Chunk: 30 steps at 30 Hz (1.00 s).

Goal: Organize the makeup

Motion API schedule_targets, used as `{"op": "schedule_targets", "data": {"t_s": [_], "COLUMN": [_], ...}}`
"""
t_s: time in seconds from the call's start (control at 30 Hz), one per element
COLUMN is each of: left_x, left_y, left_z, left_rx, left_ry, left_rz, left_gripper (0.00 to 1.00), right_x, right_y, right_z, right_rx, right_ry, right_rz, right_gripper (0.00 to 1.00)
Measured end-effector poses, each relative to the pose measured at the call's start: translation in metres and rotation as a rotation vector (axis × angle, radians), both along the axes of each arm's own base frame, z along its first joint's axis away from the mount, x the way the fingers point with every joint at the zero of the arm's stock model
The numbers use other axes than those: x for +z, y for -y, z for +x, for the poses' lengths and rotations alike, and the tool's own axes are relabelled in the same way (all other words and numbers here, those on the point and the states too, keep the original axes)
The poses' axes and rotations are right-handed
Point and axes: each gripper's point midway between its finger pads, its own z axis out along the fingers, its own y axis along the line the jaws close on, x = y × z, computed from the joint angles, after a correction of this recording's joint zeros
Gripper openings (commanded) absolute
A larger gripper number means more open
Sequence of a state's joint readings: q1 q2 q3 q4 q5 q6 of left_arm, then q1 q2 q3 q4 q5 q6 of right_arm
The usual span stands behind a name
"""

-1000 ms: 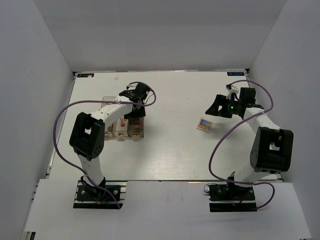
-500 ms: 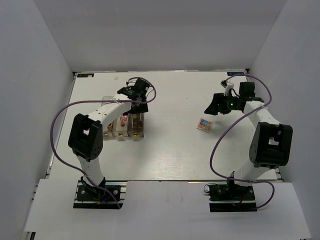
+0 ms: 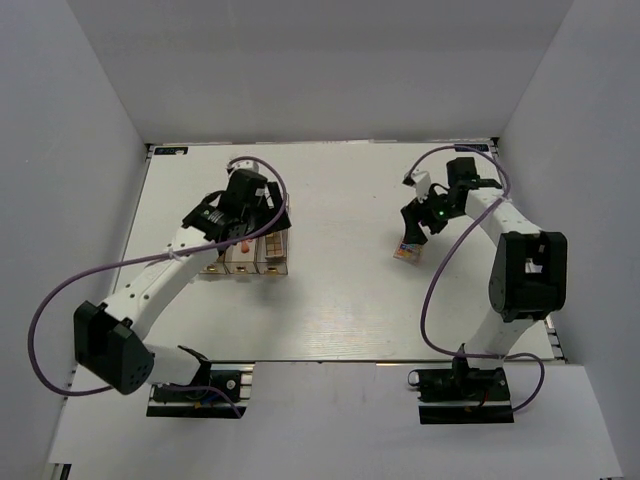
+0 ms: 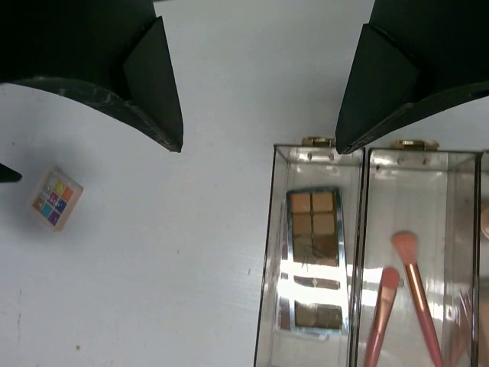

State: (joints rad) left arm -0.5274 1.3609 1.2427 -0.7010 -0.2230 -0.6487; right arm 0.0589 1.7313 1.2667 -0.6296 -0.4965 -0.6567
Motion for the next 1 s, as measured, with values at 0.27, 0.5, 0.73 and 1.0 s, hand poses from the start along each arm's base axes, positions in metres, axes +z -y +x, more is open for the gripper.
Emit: {"op": "schedule_targets", "data": {"t_s": [0.27, 0.5, 0.73, 1.0], "left_x": [-0.023, -0.027, -0.026, -0.026], "left_y": [-0.003, -0.006, -0.005, -0.005], "left_z": [-0.029, -0.043, -0.045, -0.045], "left_rx": [-0.009, 0.005, 0.016, 0.022], "left_ry": [-0.07, -0.089, -0.087, -0.089], "left_rz": [-0.047, -0.082, -0.101, -0.105], "left_gripper": [0.93, 0.93, 0.93, 0.93], "right_x": [-0.044, -0.059, -0.069, -0.073], "right_y": [-0.009, -0.006, -0.003, -0.004], "right_z": [-0.007, -0.014, -0.031, -0.03], "right_rx": [0.116, 0.161, 0.193, 0.175], "right_ry": [-0.101, -0.126, -0.069, -0.015], "right_rz": [-0.097, -0.148, -0.22, -0.286], "right_gripper": [0.89, 0.89, 0.89, 0.45]}}
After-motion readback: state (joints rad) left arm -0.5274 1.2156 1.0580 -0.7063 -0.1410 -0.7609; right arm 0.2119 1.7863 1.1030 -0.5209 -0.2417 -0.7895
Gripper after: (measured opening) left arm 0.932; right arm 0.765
